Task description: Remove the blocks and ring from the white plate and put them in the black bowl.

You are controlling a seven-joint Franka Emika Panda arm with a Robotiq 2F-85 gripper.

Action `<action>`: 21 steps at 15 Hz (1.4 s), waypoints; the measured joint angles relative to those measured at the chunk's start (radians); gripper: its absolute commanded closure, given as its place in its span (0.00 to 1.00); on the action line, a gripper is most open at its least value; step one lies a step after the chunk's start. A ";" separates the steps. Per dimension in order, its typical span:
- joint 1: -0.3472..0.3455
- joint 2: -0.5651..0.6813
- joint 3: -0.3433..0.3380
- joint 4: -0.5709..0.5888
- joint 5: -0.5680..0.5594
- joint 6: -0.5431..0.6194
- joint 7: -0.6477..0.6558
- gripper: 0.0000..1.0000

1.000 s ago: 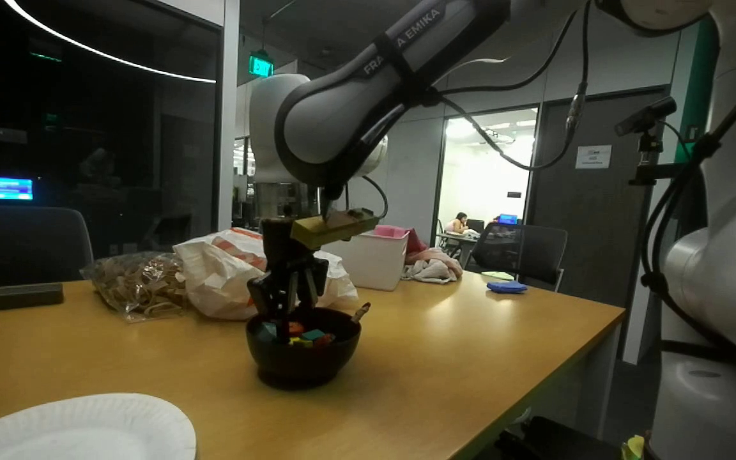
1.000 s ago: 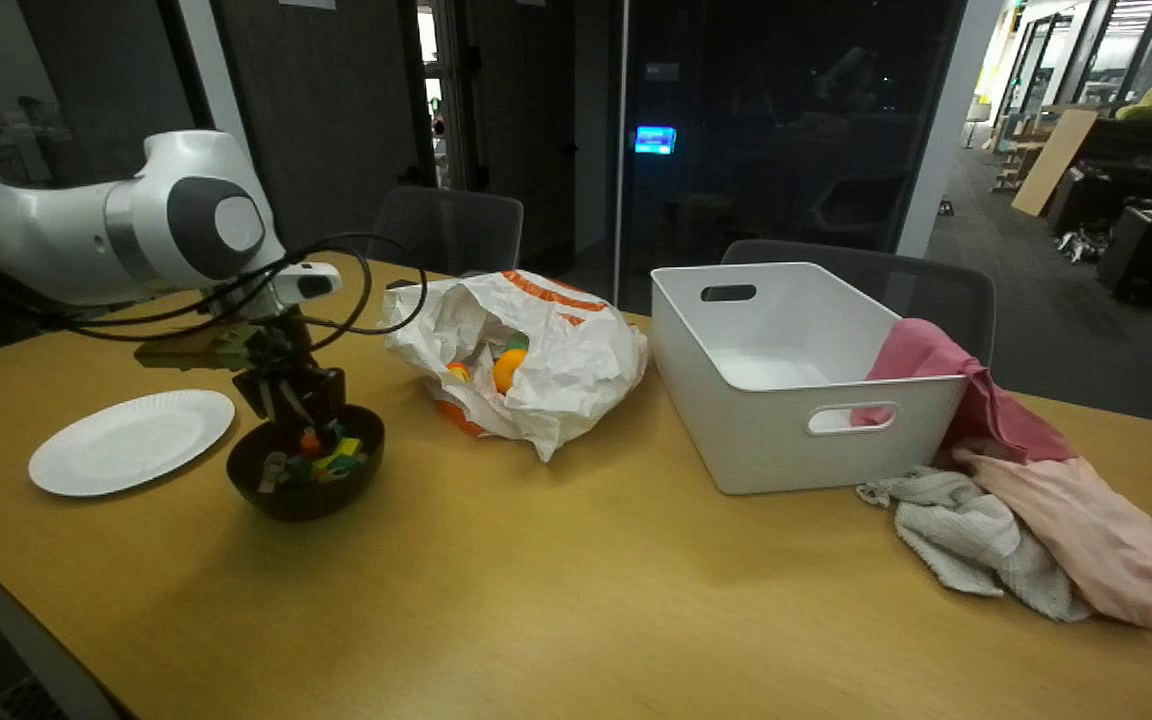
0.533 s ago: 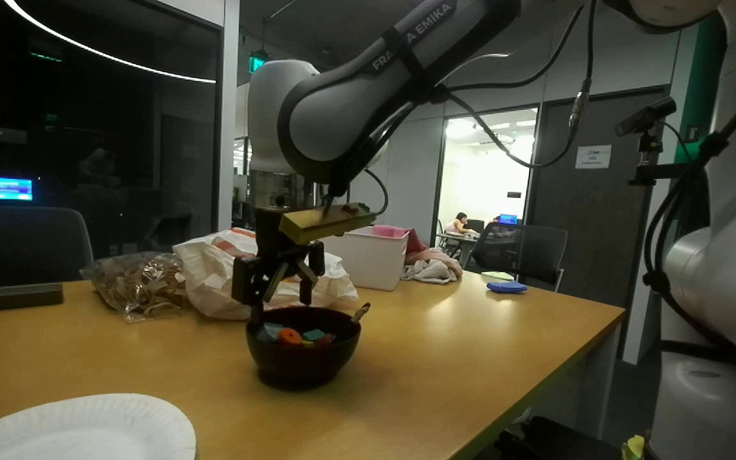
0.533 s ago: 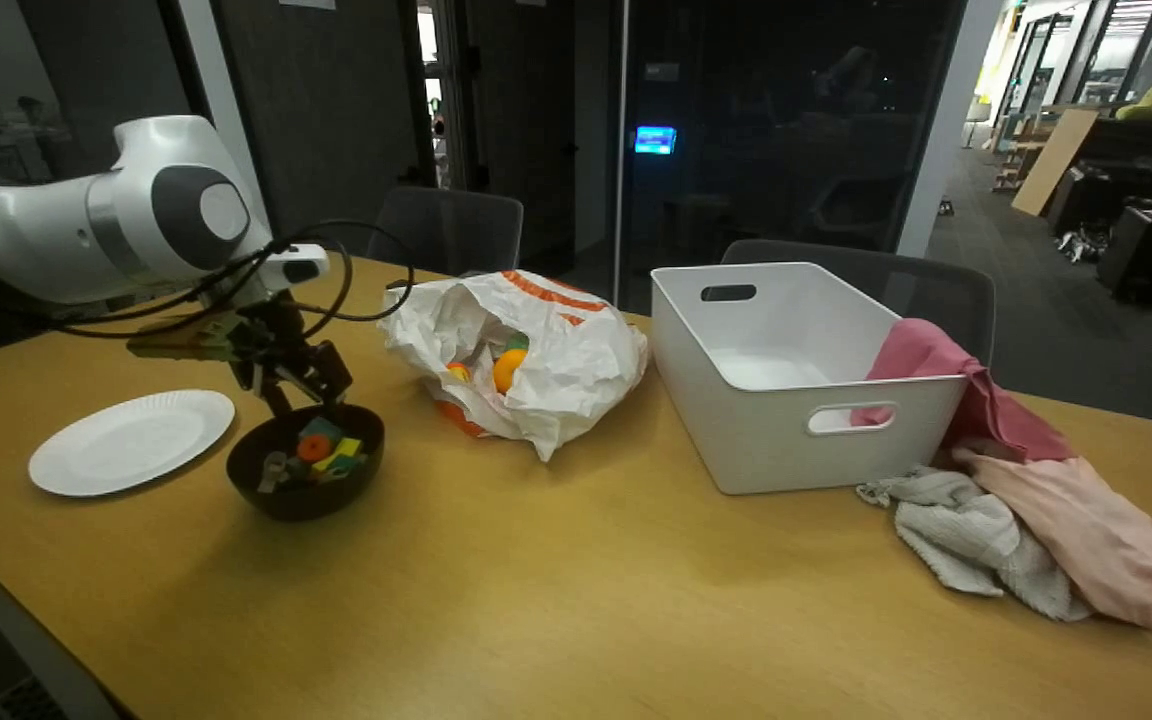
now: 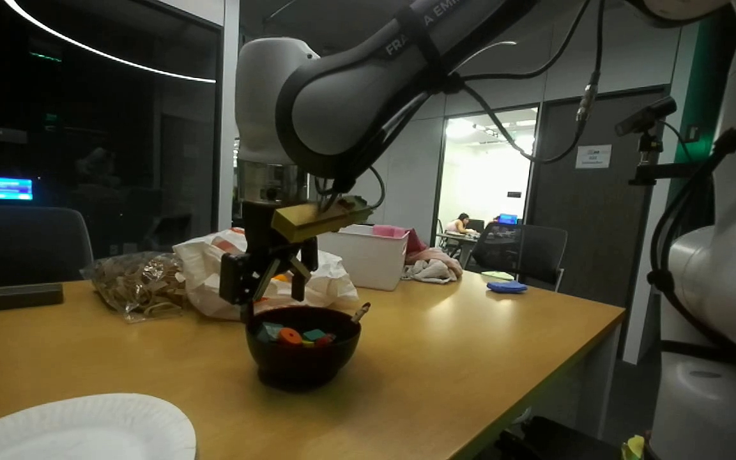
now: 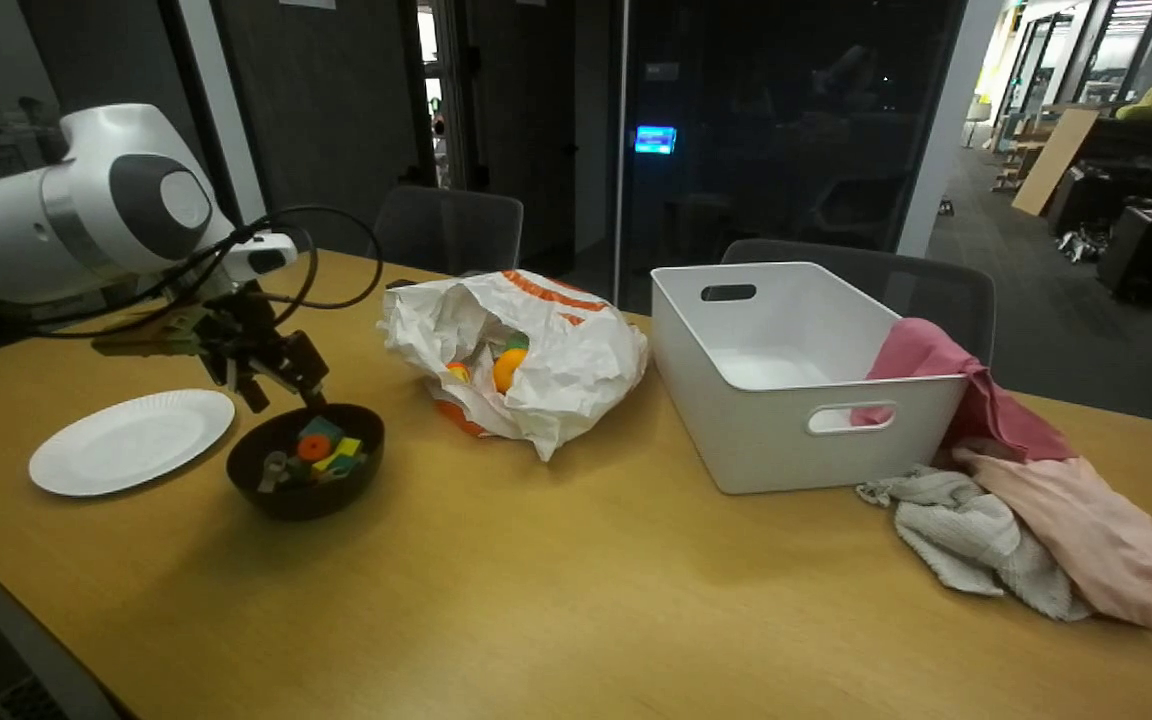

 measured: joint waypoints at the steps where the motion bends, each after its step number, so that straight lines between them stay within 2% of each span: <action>1: 0.000 0.005 0.000 0.003 -0.013 0.000 0.026 0.00; 6: -0.024 -0.004 -0.021 0.049 0.026 -0.005 0.161 0.00; 11: -0.089 -0.035 -0.079 0.079 0.107 -0.053 0.211 0.00; 18: -0.171 -0.066 -0.151 0.041 0.142 -0.162 0.200 0.00; 21: -0.183 -0.071 -0.173 0.023 0.202 -0.231 0.092 0.00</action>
